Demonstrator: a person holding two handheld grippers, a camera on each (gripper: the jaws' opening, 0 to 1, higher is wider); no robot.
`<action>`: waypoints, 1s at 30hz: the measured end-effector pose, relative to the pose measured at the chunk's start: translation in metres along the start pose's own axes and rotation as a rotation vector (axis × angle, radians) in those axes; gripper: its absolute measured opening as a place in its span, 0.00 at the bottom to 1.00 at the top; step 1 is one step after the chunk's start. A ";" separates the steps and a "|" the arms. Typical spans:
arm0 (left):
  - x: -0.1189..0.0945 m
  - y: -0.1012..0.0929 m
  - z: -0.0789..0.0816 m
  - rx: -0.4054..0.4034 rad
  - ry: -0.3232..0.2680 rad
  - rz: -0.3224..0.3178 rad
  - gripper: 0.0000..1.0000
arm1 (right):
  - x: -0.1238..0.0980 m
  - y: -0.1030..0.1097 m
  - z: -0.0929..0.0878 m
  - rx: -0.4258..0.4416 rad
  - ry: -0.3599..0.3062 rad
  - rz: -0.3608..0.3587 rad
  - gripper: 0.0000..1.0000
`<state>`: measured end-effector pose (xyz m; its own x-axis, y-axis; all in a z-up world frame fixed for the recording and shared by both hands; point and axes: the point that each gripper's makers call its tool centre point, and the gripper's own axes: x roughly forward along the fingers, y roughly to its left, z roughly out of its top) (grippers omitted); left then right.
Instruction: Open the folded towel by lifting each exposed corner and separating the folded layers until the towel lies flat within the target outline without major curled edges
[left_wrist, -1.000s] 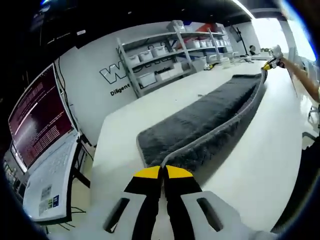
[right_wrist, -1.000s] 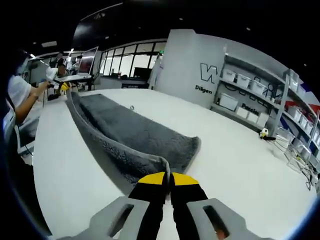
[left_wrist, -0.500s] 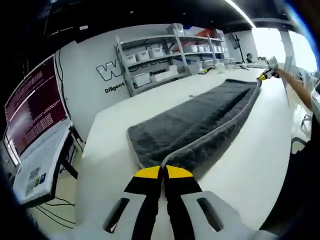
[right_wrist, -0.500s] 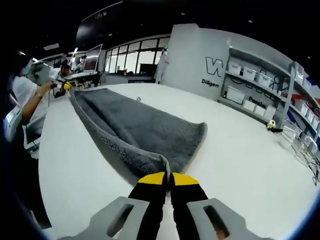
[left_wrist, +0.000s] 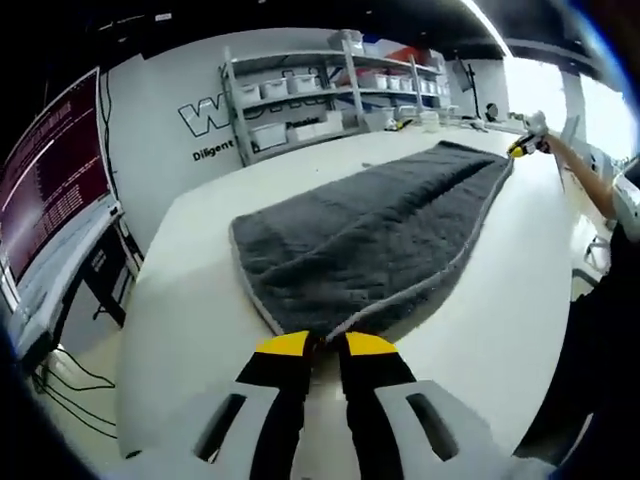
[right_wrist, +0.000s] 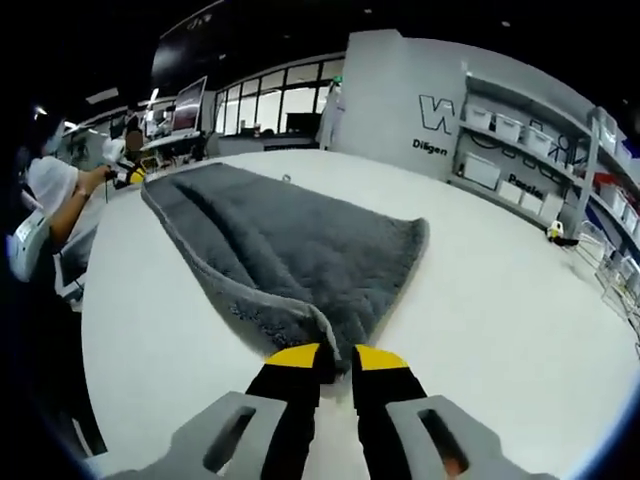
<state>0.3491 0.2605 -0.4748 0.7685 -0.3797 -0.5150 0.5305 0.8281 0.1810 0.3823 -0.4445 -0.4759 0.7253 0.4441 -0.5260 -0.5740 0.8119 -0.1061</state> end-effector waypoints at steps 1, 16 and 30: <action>0.001 -0.002 0.000 -0.001 -0.001 -0.011 0.25 | -0.001 0.000 0.000 0.004 0.001 -0.003 0.19; -0.003 -0.028 0.030 -0.077 -0.145 -0.126 0.88 | -0.015 0.005 -0.006 -0.011 0.049 -0.016 0.82; -0.003 -0.055 0.055 -0.074 -0.210 -0.160 0.99 | -0.025 0.039 0.016 -0.040 0.041 0.014 0.99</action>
<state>0.3369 0.1936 -0.4370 0.7385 -0.5788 -0.3457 0.6293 0.7759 0.0453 0.3481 -0.4181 -0.4537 0.7016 0.4386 -0.5615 -0.5991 0.7897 -0.1317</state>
